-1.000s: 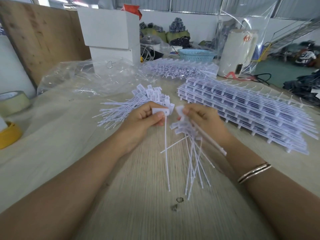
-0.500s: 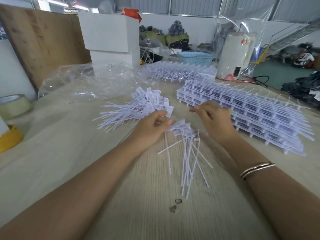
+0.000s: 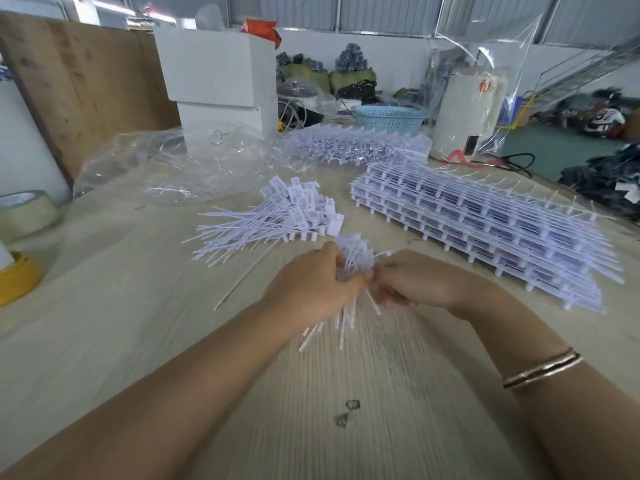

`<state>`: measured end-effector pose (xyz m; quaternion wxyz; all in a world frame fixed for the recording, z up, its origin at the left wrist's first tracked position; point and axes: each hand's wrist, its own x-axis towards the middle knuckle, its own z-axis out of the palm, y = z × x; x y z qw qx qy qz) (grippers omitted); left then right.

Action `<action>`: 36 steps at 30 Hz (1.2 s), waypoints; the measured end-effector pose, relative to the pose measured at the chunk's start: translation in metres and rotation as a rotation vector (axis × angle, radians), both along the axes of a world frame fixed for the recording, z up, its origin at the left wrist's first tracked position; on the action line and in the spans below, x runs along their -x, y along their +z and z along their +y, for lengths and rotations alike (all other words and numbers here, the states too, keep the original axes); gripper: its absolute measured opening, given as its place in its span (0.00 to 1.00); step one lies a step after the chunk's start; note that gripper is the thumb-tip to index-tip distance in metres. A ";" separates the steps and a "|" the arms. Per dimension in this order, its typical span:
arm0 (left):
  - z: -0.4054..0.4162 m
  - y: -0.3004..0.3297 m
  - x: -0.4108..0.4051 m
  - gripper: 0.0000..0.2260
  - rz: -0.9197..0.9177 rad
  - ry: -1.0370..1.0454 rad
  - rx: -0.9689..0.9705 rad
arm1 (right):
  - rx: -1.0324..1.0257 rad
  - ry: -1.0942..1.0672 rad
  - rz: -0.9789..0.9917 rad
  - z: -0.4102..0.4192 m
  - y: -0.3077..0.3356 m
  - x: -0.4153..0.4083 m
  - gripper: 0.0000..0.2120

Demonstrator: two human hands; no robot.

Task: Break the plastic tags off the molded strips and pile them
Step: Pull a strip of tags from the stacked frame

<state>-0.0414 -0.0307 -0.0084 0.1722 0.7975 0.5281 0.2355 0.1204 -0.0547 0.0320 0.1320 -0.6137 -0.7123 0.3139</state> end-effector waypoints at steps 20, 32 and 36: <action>0.047 0.033 0.068 0.28 0.085 -0.086 -0.505 | -0.205 -0.159 0.375 0.017 -0.029 -0.014 0.17; 0.094 0.003 0.138 0.26 0.600 -0.037 -0.387 | -0.222 -0.083 0.260 0.025 -0.036 -0.013 0.17; 0.082 0.015 0.127 0.30 0.410 -0.017 -0.398 | -0.225 -0.081 0.279 0.026 -0.038 -0.013 0.17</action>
